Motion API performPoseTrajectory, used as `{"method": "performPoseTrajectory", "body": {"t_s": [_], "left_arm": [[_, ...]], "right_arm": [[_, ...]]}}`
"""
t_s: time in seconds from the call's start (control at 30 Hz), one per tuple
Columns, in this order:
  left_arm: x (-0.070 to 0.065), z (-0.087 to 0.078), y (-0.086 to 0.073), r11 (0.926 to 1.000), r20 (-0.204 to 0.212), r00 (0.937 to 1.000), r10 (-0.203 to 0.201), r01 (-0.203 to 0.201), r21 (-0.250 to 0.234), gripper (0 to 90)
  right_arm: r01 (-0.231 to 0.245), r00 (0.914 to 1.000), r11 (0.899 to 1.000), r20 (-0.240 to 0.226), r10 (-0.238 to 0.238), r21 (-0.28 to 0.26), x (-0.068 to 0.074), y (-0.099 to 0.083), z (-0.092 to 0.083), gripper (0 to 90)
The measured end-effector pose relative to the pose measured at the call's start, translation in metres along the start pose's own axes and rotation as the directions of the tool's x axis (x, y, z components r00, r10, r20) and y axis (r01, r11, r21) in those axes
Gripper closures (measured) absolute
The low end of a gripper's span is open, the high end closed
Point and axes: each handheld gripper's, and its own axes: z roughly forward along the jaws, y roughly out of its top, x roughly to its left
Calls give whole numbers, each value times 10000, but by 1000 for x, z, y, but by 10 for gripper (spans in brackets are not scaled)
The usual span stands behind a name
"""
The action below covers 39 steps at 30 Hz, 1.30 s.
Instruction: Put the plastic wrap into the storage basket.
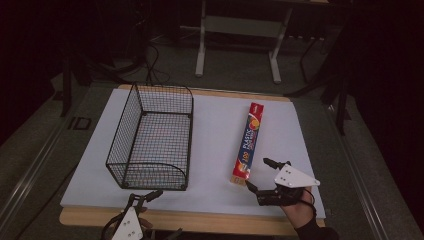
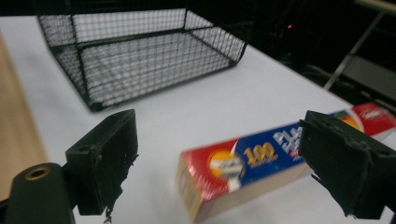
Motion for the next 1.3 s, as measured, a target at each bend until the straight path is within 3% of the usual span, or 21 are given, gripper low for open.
{"method": "performPoseTrajectory", "body": {"t_s": [0.3,0.6,0.8,0.87,0.93,0.97,1.03,1.2,1.3], "left_arm": [[-1,0,0,10000,46,10000,39,-38,-8,3],[-1,0,1,10000,87,10000,40,-40,1,3],[-2,1,1,9999,125,9999,84,-85,90,3],[-2,0,1,9999,133,9999,81,-82,77,3],[-1,0,1,9999,119,9999,77,-78,64,3],[-1,0,1,10000,110,9999,73,-74,56,3],[-1,0,1,9999,92,9999,89,-90,107,3],[-1,1,1,9998,140,9998,109,-111,133,3],[-1,1,1,9999,137,9999,93,-95,126,3]], "right_arm": [[-15,9970,9998,775,32,-216,-12,17,24,119],[-604,9908,9982,1215,601,-12,-22,24,46,118],[-1256,9767,9915,1794,1174,352,-31,25,65,110],[-1773,9596,9805,2359,1532,843,-37,25,72,111],[-2384,9442,9644,2597,2027,1140,-43,23,78,110],[-2739,9323,9526,2801,2290,1327,-47,22,82,110],[-2983,9228,9431,2970,2455,1472,-52,19,87,103],[-3553,8891,9188,3657,2753,1722,-58,16,103,102],[-4287,8603,8815,3871,3316,1977,-64,17,113,102]]}}
